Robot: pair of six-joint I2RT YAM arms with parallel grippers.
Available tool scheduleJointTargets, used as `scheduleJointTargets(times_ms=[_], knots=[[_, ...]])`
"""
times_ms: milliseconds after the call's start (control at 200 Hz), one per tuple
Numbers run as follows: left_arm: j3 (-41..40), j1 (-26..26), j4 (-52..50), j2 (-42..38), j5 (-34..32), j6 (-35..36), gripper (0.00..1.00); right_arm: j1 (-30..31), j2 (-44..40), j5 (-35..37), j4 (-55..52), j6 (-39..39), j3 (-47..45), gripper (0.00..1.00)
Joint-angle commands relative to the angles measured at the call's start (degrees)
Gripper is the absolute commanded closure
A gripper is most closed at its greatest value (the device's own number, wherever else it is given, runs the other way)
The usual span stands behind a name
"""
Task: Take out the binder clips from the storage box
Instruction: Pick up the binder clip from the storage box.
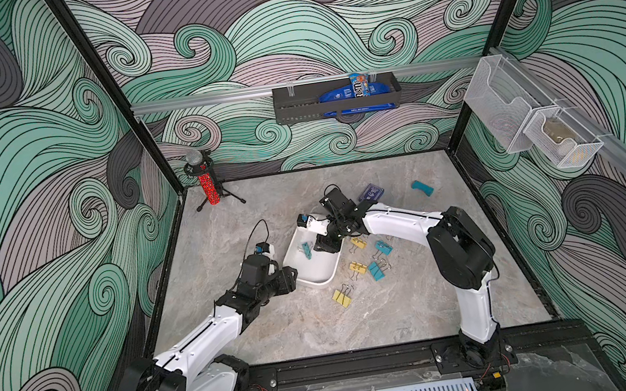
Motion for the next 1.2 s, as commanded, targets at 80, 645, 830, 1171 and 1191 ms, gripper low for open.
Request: scheduleJointTargets(times_ms=[80, 645, 830, 1171, 1191], knots=[[-0.3, -0.29, 1.46, 0.37, 1.17, -0.2, 0.31, 1.93, 2.8, 6.14, -1.87, -4.79, 2.69, 0.51], [-0.74, -0.28, 1.99, -0.22, 1.38, 0.07, 0.31, 3.01, 9.84, 8.38, -1.71, -7.73, 8.84, 0.52], [-0.91, -0.32, 2.25, 0.08, 1.58, 0.12, 0.31, 3.14, 11.44, 8.94, -1.68, -8.71, 10.74, 0.52], [-1.19, -0.24, 2.26, 0.37, 1.55, 0.34, 0.31, 3.08, 13.09, 4.53, -2.32, -10.26, 11.64, 0.54], [-1.18, -0.25, 2.31, 0.34, 1.58, 0.37, 0.31, 3.09, 13.17, 4.16, -2.45, -10.26, 11.68, 0.54]])
